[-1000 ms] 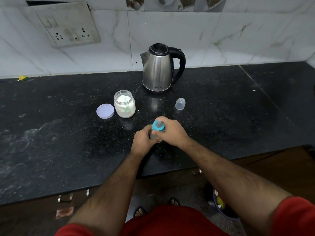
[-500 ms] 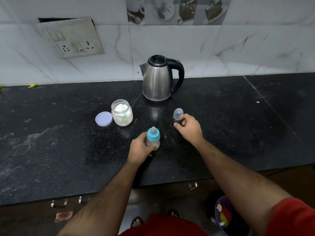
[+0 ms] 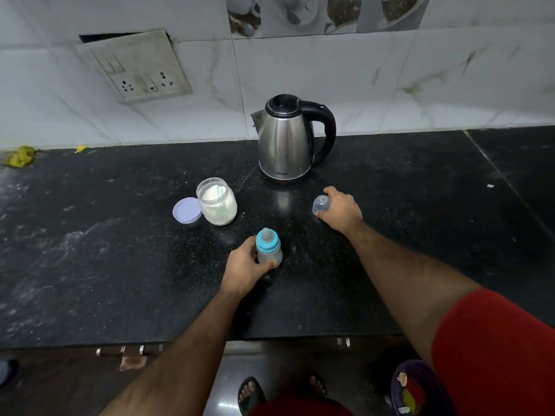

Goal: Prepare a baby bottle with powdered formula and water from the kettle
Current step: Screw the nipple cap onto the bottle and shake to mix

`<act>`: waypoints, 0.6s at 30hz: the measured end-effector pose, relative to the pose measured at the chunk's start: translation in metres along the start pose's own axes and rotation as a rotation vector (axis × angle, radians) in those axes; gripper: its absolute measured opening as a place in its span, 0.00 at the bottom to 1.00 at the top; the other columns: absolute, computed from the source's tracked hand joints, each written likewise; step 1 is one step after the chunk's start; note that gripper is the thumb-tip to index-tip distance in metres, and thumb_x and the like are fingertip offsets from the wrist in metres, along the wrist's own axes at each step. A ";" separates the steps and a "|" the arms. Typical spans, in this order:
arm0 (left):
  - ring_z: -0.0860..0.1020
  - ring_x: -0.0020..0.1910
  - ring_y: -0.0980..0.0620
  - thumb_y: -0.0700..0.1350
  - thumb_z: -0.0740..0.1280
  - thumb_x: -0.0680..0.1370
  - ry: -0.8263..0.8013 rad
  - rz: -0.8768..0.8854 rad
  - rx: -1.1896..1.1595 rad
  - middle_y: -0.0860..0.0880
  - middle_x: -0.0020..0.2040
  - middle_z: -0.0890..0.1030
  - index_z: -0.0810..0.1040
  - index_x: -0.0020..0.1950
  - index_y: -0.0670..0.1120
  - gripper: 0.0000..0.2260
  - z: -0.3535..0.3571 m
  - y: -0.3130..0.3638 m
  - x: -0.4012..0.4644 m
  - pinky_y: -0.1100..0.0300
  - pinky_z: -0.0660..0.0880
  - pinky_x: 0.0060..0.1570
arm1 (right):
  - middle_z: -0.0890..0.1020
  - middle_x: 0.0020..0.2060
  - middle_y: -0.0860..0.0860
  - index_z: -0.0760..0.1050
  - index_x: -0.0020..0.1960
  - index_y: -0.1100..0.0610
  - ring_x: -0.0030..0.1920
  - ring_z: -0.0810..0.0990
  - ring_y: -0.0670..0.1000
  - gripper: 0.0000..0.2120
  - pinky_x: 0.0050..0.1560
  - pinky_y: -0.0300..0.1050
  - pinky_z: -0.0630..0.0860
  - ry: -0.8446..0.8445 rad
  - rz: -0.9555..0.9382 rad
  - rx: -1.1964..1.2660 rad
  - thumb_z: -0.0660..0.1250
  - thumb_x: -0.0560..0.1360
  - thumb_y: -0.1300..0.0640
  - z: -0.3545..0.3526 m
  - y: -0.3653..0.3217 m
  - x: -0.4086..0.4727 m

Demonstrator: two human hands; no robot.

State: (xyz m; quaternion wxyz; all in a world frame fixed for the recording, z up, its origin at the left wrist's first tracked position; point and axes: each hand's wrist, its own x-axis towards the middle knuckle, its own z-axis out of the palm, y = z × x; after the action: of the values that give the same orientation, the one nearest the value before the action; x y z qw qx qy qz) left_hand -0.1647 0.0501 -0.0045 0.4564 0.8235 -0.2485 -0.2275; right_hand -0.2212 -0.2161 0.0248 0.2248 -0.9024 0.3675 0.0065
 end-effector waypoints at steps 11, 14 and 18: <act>0.78 0.59 0.61 0.42 0.79 0.69 0.009 0.014 -0.031 0.60 0.58 0.81 0.74 0.68 0.54 0.29 -0.011 -0.009 -0.009 0.62 0.74 0.62 | 0.81 0.54 0.54 0.73 0.62 0.52 0.55 0.78 0.57 0.20 0.53 0.54 0.78 0.063 -0.029 0.140 0.72 0.72 0.53 -0.002 -0.018 -0.017; 0.78 0.59 0.61 0.42 0.78 0.69 0.017 0.020 -0.041 0.59 0.59 0.81 0.74 0.67 0.54 0.29 -0.008 -0.006 -0.008 0.62 0.73 0.62 | 0.82 0.52 0.50 0.73 0.64 0.52 0.53 0.81 0.53 0.25 0.55 0.53 0.78 0.108 -0.061 0.323 0.74 0.69 0.51 -0.006 -0.030 -0.032; 0.79 0.58 0.60 0.41 0.78 0.69 0.022 0.024 -0.057 0.58 0.57 0.81 0.75 0.65 0.53 0.26 -0.003 0.001 -0.006 0.62 0.74 0.62 | 0.82 0.46 0.46 0.74 0.62 0.53 0.47 0.82 0.47 0.23 0.52 0.49 0.81 0.138 -0.193 0.576 0.76 0.69 0.54 -0.016 -0.050 -0.066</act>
State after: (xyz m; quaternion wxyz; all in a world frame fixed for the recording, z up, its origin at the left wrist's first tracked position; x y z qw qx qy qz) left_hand -0.1676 0.0553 -0.0011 0.4849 0.8097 -0.2466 -0.2200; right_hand -0.2390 -0.1476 0.0707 0.4452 -0.8307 0.2812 -0.1805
